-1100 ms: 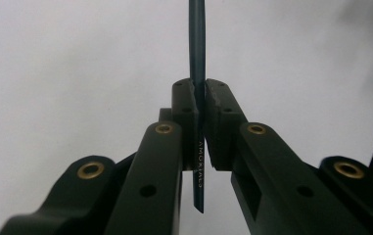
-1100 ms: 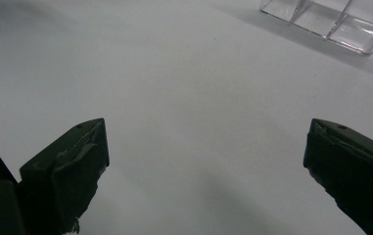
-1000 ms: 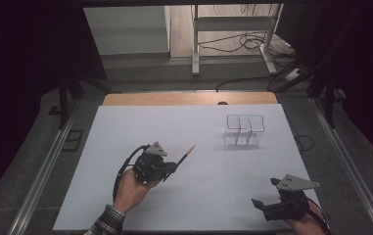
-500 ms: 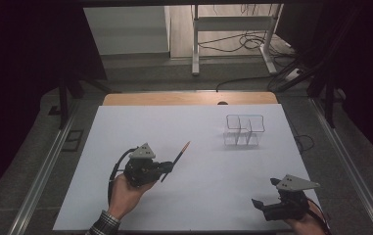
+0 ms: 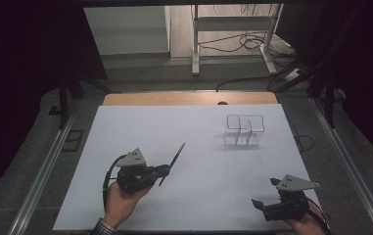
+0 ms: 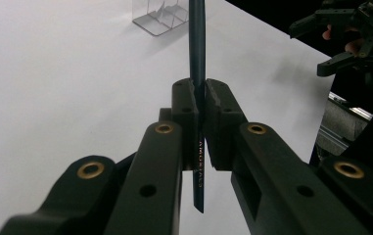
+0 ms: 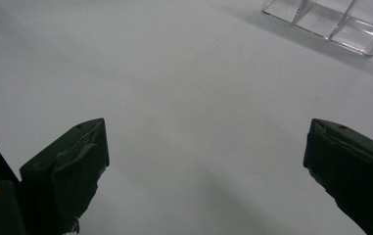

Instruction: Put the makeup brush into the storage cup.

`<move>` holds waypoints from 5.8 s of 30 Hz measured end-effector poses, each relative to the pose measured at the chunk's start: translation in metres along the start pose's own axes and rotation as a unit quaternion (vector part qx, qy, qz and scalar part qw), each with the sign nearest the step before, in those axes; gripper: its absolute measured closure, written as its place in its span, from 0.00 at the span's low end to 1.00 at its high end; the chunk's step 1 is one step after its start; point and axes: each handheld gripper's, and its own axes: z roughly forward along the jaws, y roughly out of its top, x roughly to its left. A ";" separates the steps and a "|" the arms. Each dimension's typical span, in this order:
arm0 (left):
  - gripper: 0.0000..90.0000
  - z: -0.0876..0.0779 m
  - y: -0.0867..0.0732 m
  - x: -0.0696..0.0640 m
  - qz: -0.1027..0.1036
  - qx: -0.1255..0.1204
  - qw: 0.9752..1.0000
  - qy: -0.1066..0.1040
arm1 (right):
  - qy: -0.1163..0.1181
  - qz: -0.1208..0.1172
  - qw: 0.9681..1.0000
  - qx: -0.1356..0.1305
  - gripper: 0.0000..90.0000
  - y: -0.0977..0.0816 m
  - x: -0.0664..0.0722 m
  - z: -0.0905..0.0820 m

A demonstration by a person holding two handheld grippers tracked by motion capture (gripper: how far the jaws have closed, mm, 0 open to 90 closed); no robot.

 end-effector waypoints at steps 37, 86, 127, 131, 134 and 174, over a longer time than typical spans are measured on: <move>0.94 -0.008 -0.016 -0.022 0.048 -0.027 0.998 0.027 | 0.019 0.015 0.999 -0.039 0.02 0.011 0.007 -0.003; 0.94 -0.003 -0.016 -0.024 0.049 -0.029 0.998 0.016 | 0.105 0.019 0.993 -0.058 0.06 0.086 0.038 0.021; 0.94 0.006 -0.017 -0.025 0.054 -0.012 0.998 0.021 | 0.158 -0.009 0.987 -0.031 0.32 0.131 0.060 0.060; 0.94 0.007 -0.017 -0.025 0.055 -0.011 0.998 0.021 | 0.166 -0.010 0.986 -0.029 0.32 0.136 0.062 0.062; 0.94 0.008 -0.017 -0.026 0.056 -0.010 0.998 0.021 | 0.167 -0.008 0.985 -0.029 0.34 0.140 0.064 0.065; 0.94 0.023 -0.018 -0.032 0.066 0.005 0.998 0.019 | 0.223 -0.011 0.974 -0.025 0.59 0.158 0.084 0.096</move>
